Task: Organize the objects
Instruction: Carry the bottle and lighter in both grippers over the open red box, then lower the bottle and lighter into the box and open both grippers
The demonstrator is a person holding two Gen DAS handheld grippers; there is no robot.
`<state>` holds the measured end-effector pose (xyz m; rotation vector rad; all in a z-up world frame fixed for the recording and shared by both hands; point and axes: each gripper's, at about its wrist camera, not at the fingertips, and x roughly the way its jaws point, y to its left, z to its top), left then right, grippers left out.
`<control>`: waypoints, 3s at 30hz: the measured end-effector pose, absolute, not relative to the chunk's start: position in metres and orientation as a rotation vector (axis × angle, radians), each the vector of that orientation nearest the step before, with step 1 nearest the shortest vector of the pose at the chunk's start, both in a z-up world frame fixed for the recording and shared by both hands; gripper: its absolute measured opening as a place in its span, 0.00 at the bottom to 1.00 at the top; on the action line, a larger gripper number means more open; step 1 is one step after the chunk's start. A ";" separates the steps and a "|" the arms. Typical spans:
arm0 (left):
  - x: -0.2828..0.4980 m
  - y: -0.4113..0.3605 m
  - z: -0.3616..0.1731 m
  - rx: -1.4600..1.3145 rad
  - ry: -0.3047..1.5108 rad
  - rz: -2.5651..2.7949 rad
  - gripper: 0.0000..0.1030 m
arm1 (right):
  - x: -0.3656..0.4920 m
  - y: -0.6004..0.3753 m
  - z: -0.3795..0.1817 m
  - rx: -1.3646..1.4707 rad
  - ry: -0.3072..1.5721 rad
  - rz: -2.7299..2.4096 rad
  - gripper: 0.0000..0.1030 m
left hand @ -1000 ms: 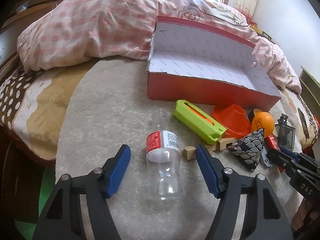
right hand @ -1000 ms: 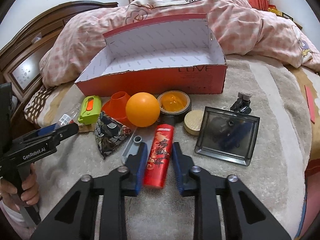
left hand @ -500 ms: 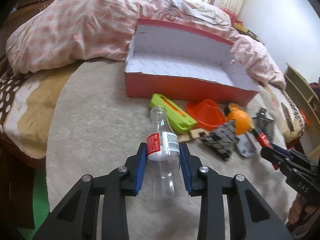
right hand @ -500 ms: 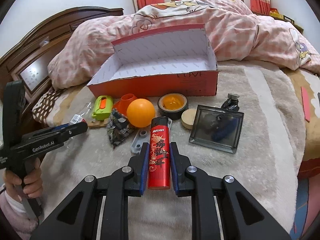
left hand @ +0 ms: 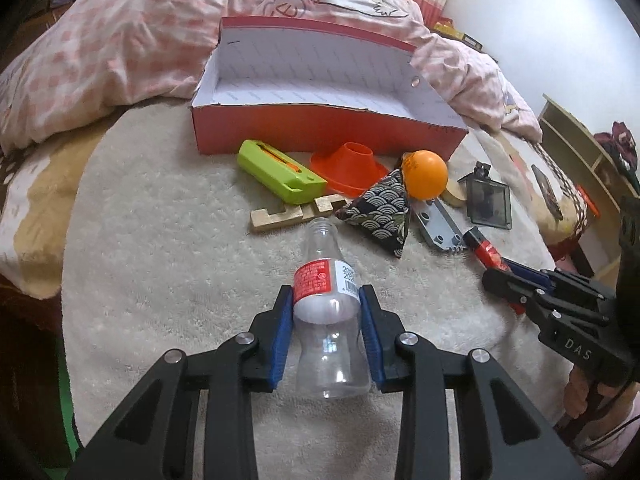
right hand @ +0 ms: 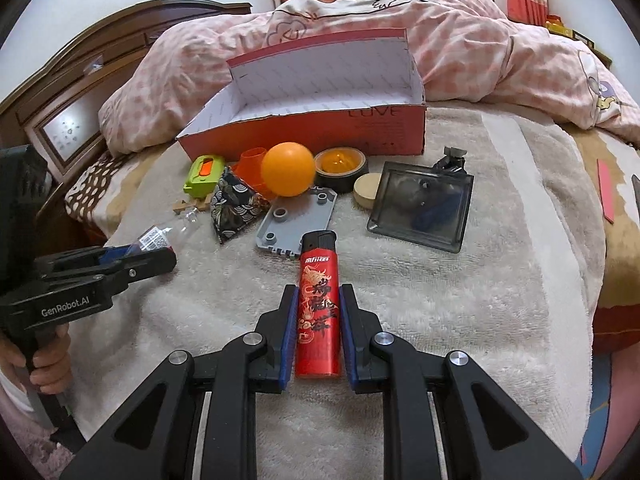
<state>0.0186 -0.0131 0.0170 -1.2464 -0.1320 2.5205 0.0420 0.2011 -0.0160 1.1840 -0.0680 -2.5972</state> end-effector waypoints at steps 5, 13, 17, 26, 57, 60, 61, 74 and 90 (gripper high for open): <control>0.018 -0.010 0.015 -1.232 -0.111 2.513 0.44 | 0.040 0.202 -0.020 1.189 -0.076 -2.600 0.20; 0.018 0.004 0.013 -1.207 0.010 2.558 0.48 | 0.037 0.199 -0.021 1.179 -0.057 -2.608 0.21; 0.019 0.007 0.012 -1.196 0.040 2.576 0.48 | 0.039 0.197 -0.020 1.172 -0.043 -2.615 0.21; 0.024 0.000 0.024 -1.163 -0.026 2.582 0.29 | 0.047 0.203 -0.013 1.132 -0.085 -2.603 0.20; 0.000 0.004 0.096 -0.969 -0.105 2.666 0.29 | 0.031 0.193 0.046 1.002 -0.088 -2.561 0.20; -0.011 0.005 0.100 -0.968 -0.115 2.674 0.29 | 0.020 0.191 0.052 0.995 -0.072 -2.555 0.20; -0.015 0.004 0.100 -0.972 -0.118 2.675 0.29 | 0.015 0.190 0.053 0.994 -0.067 -2.557 0.20; -0.095 0.016 0.099 -1.037 -0.081 2.679 0.29 | -0.074 0.187 0.065 1.006 -0.074 -2.568 0.20; -0.158 0.027 0.072 -1.121 -0.029 2.720 0.29 | -0.146 0.182 0.044 1.027 -0.050 -2.626 0.20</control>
